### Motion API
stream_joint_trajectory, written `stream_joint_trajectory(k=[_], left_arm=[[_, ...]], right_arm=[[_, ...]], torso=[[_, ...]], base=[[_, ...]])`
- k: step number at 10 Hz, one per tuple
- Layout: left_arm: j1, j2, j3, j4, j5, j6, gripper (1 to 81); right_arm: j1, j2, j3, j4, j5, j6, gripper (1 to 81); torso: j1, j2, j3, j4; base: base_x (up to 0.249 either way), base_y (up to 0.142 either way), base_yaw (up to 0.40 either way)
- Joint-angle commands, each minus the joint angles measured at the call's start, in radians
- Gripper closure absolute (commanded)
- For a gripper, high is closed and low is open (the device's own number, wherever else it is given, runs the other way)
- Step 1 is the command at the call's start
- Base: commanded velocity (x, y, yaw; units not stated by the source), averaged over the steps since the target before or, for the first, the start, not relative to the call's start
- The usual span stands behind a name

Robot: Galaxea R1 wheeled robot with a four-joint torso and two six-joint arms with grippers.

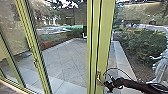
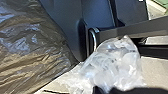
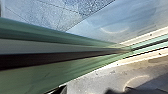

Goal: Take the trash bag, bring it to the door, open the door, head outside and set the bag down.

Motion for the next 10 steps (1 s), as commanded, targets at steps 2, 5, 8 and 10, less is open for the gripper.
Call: stream_joint_trajectory(k=[2, 5, 8, 10], left_arm=[[-0.036, -0.002, 0.004, -0.016, 0.084, 0.005, 81.1], [-0.030, -0.007, 0.004, -0.016, 0.087, 0.005, 81.1], [-0.030, -0.009, 0.004, -0.015, 0.090, 0.005, 81.1], [-0.027, -0.009, 0.004, -0.013, 0.090, 0.005, 81.1]], right_arm=[[0.142, 0.010, -0.009, -0.031, -0.087, 0.005, 1.0], [0.203, -0.004, -0.031, -0.025, -0.087, 0.004, 1.0], [0.225, -0.004, -0.031, -0.027, -0.088, 0.004, 1.0], [0.231, -0.002, -0.032, -0.033, -0.085, 0.004, 1.0]], torso=[[0.000, 0.000, 0.000, 0.000], [0.000, 0.000, 0.000, 0.000], [0.000, 0.000, -0.001, 0.000], [0.000, 0.000, -0.002, 0.000]], base=[[0.000, 0.000, 0.000], [0.000, 0.000, 0.000], [0.000, 0.000, 0.000], [0.000, 0.000, 0.000]])
